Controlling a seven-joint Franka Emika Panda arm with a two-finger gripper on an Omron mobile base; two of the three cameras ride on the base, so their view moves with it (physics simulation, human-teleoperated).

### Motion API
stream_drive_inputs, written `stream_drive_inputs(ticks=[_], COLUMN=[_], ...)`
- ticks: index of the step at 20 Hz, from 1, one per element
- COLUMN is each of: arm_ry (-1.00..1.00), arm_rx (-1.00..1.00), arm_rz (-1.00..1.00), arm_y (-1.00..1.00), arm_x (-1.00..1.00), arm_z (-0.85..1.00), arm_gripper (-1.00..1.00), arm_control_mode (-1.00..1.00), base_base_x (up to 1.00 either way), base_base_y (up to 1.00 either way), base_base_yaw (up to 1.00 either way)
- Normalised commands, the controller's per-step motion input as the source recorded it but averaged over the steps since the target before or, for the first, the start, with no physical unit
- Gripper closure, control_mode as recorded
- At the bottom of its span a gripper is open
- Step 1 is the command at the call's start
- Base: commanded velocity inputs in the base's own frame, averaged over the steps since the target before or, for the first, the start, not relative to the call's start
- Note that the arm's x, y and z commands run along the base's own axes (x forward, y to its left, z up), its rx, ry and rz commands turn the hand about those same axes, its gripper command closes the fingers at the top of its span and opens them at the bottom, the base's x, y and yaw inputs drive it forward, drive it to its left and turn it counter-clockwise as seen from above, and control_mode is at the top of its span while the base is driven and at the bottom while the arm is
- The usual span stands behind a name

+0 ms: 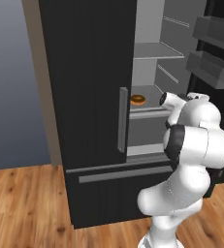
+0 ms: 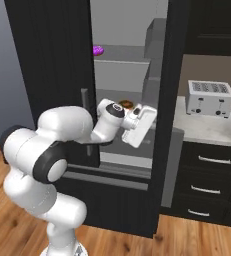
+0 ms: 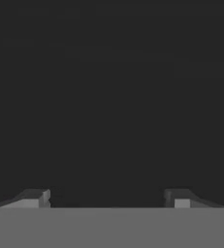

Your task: Take the donuts from the fridge and place them on the empty tray on the dining counter.

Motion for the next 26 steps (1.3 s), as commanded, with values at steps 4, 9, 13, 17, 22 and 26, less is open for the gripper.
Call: stream_drive_inputs(ticks=[4,9,13,17,22,26], arm_ry=[-0.48,-0.75,-0.9,-0.67,-0.31,-0.02], arm_rx=[0.0,0.0,0.28,0.55,0.61,0.44], arm_rz=[0.02,0.0,-0.06,-0.01,0.09,0.35], arm_y=[0.32,1.0,1.0,1.0,0.88,0.64], arm_x=[-0.93,-0.7,-0.8,-0.85,-0.4,-0.09], arm_z=[0.73,0.56,0.11,0.37,0.66,0.58], arm_gripper=[-1.0,-1.0,-1.0,-1.0,-1.0,-1.0], arm_control_mode=[-1.0,-1.0,-1.0,-1.0,-1.0,-1.0], base_base_x=[0.0,0.0,0.0,0.0,0.0,0.0], base_base_y=[0.0,0.0,0.0,0.0,0.0,0.0], base_base_yaw=[0.0,0.0,0.0,0.0,0.0,0.0])
